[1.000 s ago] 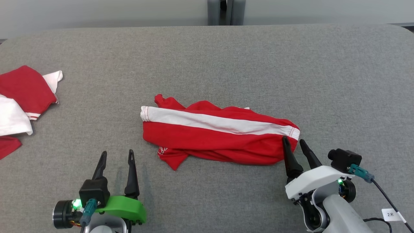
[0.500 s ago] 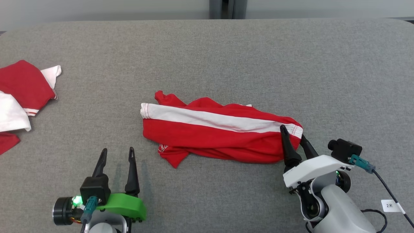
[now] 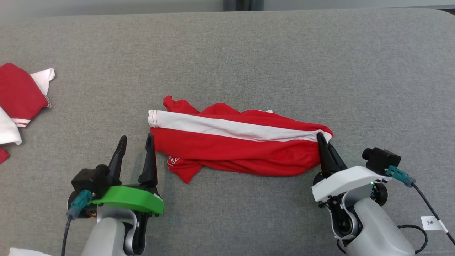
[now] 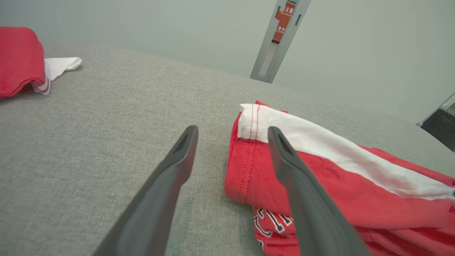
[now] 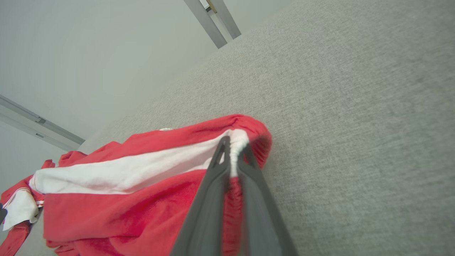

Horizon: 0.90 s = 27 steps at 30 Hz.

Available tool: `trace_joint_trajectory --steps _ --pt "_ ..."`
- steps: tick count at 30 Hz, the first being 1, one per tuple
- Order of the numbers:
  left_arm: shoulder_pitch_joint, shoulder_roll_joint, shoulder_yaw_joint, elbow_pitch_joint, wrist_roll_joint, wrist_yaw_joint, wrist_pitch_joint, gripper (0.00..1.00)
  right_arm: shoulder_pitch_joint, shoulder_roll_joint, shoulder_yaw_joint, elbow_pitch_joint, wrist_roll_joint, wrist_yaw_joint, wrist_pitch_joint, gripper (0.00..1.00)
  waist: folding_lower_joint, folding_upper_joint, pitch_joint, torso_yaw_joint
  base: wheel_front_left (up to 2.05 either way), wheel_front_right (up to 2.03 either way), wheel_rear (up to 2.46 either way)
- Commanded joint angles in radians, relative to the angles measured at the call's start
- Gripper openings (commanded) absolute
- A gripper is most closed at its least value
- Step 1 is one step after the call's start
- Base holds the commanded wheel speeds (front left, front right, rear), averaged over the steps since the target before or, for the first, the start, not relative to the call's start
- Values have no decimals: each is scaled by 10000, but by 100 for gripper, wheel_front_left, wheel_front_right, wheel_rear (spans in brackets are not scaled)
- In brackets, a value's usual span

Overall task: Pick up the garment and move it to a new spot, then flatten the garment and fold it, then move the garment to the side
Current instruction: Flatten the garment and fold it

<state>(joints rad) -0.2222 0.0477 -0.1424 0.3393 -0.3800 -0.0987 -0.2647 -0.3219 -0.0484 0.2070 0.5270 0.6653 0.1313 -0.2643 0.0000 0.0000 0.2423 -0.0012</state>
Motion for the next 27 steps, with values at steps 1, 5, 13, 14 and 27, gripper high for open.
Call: trace_joint_trajectory --steps 1,5,13,14,27 --pt "-403 51 52 214 -166 -117 4 100 17 -39 10 -28 41 -11 -1 0 0 0 93 -90 0 0 0" --pt "-1138 48 -108 1058 -487 -313 6 100 -27 -42 113 -52 125 -11 -1 0 0 0 227 -202 0 0 0" --pt "-2082 593 -1341 1782 -1643 -322 3 100 -140 -39 191 -30 -28 -11 -1 0 0 0 433 -351 0 0 0" --pt "-2179 660 -1401 1809 -1728 -322 3 100 -144 -42 201 -39 -28 -11 -1 0 0 0 452 -361 0 0 0" --pt "-2138 944 -2214 1608 -2273 -326 3 100 -104 -40 112 -61 -163 -11 0 0 0 0 461 -289 0 0 0"
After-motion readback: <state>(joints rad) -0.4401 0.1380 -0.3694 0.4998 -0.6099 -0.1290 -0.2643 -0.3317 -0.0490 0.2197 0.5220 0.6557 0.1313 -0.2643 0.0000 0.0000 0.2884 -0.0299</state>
